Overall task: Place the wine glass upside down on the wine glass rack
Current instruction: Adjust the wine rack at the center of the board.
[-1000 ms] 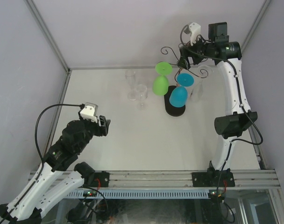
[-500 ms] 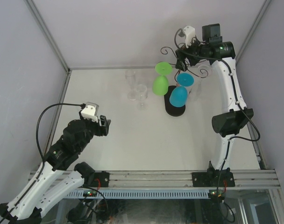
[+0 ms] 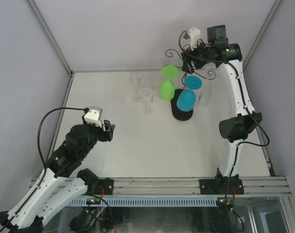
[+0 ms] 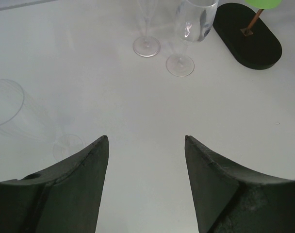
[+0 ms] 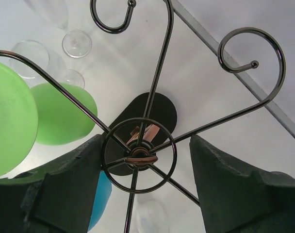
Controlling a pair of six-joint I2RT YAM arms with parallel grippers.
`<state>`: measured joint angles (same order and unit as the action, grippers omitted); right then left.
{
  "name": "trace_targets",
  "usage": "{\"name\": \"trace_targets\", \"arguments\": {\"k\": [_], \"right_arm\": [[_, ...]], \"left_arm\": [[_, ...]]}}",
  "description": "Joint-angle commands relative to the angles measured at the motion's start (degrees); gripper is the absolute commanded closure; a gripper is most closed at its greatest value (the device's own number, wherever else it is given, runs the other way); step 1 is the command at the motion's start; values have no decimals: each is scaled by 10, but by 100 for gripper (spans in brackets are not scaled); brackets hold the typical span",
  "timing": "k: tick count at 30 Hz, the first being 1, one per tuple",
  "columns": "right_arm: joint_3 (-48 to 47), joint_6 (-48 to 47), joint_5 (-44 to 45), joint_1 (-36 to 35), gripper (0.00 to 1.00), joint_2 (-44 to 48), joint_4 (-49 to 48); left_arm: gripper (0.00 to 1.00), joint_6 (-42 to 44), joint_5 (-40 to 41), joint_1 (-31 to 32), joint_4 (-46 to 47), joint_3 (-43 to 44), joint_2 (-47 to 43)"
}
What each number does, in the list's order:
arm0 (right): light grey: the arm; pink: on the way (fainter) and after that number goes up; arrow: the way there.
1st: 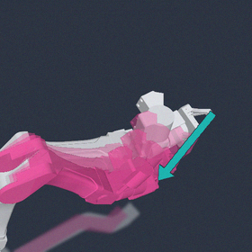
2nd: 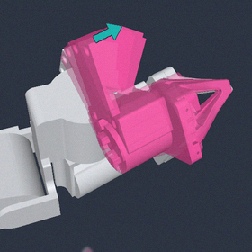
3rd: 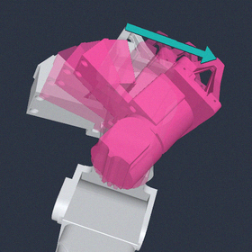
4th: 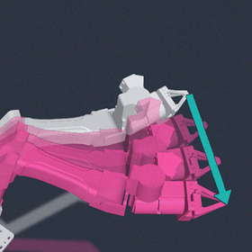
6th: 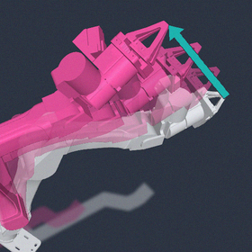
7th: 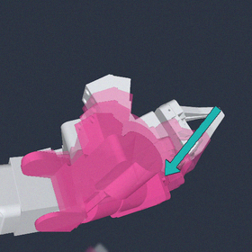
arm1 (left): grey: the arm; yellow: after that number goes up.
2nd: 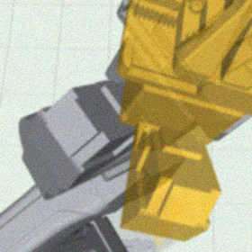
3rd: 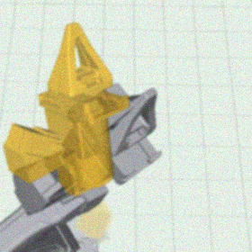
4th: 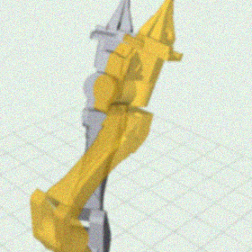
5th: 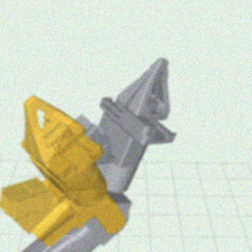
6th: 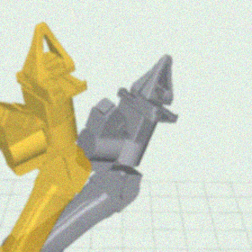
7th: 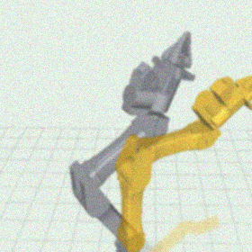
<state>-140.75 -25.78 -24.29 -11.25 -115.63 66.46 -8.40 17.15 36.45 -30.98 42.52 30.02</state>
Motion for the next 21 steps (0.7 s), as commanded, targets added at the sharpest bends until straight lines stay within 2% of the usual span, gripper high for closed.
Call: {"name": "trace_targets", "arguments": {"k": [1,13,21], "right_arm": [[-12,7,4,-7,33,-10,-3],[29,48,26,-9,53,19,-17],[76,142,106,-25,80,53,-70]], "left_arm": [[32,6,-4,-3,23,-3,3],[32,6,-7,-3,23,-3,3],[32,6,-10,-3,23,-2,7]]}}
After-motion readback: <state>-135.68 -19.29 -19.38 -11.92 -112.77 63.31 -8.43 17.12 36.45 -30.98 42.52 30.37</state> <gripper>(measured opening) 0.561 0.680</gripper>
